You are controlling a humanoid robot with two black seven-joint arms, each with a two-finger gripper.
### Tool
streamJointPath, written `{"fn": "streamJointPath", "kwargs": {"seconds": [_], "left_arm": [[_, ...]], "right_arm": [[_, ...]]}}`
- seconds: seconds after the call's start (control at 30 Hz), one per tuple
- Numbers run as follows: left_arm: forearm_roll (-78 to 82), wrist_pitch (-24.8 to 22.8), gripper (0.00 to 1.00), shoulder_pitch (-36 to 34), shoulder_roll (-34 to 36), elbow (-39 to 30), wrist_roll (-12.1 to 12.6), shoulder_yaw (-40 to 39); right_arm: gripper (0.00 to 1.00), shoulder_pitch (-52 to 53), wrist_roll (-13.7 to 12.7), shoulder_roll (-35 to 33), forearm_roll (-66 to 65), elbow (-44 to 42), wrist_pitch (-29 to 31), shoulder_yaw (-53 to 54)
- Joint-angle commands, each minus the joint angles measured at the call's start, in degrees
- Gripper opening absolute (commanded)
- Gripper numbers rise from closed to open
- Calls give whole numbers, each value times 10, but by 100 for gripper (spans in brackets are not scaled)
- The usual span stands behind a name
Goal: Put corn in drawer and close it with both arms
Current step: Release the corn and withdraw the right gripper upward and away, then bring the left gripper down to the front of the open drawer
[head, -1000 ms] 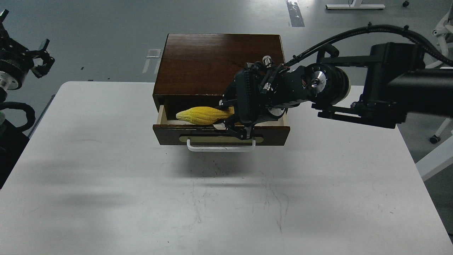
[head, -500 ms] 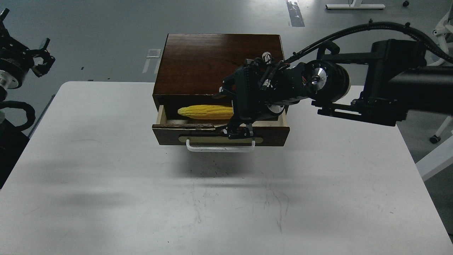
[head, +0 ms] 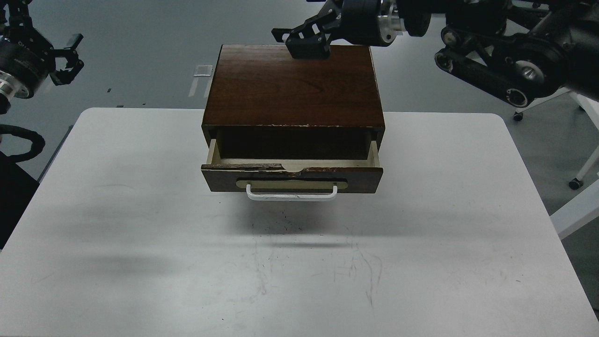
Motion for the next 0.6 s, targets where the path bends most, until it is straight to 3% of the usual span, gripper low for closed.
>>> {"fn": "streamJointPath", "kwargs": {"seconds": [0.0, 0.33, 0.57], "left_arm": [[45, 0, 86, -5, 6, -49, 1, -1], [351, 0, 82, 0, 72, -348, -1, -1], [535, 0, 72, 2, 82, -504, -1, 0]], "right_arm": [[100, -8, -3, -45, 127, -18, 11, 1], [100, -93, -9, -156, 553, -54, 59, 14], [100, -180, -12, -168, 786, -126, 113, 67]]}}
